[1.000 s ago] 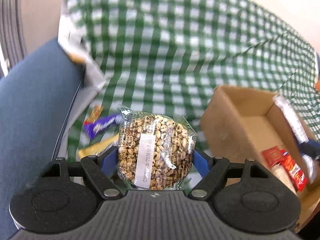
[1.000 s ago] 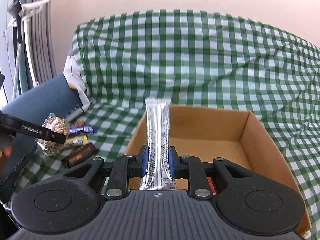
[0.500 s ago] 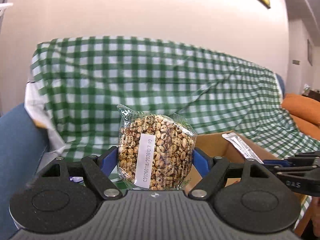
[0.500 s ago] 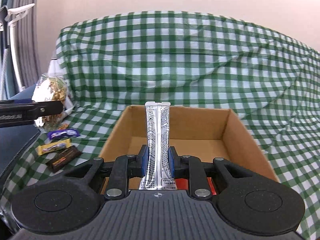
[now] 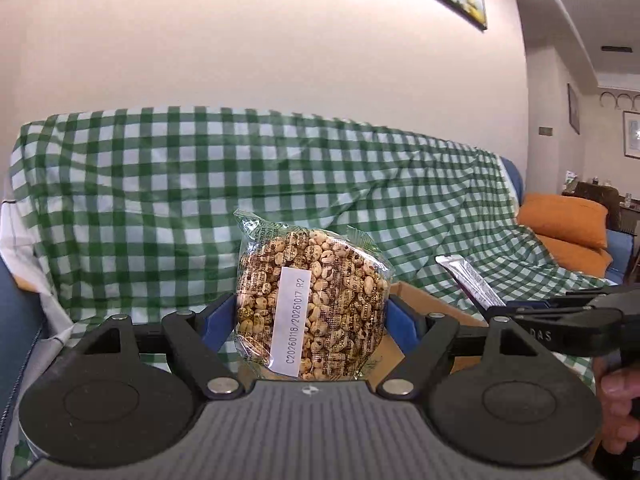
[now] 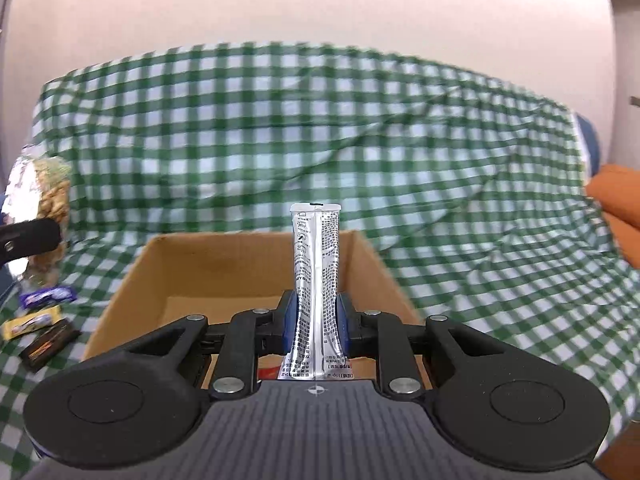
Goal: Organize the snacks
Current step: 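Lift the peanut bag with left gripper while right gripper carries the stick pack over the box, then open both grippers to drop the peanut bag and stick pack into the box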
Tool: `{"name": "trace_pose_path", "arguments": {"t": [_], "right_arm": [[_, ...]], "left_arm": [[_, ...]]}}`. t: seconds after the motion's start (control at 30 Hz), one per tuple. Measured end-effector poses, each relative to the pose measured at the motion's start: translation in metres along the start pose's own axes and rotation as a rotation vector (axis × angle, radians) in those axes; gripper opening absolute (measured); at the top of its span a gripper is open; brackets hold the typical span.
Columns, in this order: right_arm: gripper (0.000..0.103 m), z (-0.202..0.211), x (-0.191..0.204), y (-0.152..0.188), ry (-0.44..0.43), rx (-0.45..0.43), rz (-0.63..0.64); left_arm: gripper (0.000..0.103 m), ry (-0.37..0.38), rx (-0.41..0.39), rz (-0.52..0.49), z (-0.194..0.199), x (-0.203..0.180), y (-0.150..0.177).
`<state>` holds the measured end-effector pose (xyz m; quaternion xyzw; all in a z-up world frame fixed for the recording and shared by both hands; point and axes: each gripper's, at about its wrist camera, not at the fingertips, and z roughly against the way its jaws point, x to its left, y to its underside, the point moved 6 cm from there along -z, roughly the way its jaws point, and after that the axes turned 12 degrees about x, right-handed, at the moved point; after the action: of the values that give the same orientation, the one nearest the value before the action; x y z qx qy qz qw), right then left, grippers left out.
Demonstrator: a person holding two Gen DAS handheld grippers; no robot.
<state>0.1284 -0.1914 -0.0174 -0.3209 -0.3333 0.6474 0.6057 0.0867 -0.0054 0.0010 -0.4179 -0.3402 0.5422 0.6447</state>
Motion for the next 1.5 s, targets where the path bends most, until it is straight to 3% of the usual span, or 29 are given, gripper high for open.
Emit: {"name": "trace_pose_path", "arguments": {"t": [0.17,0.6,1.1,1.17,1.27,1.33,1.4,1.5], "right_arm": [[0.022,0.002,-0.016,-0.002,0.049,-0.024,-0.044],[0.022,0.002,-0.019,-0.003,0.079,-0.046,-0.042],[0.022,0.008,-0.016,-0.003,0.079,-0.066,-0.032],[0.023,0.007,-0.015,-0.003,0.08,-0.061,-0.032],[0.031,0.002,-0.014,-0.001,0.052,-0.028,-0.047],[0.051,0.002,-0.012,-0.002,0.066,-0.028,-0.048],[0.061,0.002,-0.011,-0.003,0.075,-0.038,-0.052],[0.062,0.0,-0.009,-0.003,0.071,-0.029,-0.069]], "left_arm": [[0.083,0.053,0.007,0.008,-0.006,-0.012,-0.002],[0.083,0.158,0.062,-0.022,-0.022,-0.049,0.008],[0.083,0.154,0.085,-0.015,-0.031,-0.05,0.01],[0.087,0.153,0.104,-0.006,-0.034,-0.049,0.01],[0.091,0.147,0.106,0.012,-0.036,-0.046,0.01],[0.091,0.15,0.11,0.024,-0.037,-0.043,0.009],[0.091,0.136,0.106,0.03,-0.037,-0.04,0.009],[0.091,0.12,0.082,0.034,-0.032,-0.031,0.009]]}}
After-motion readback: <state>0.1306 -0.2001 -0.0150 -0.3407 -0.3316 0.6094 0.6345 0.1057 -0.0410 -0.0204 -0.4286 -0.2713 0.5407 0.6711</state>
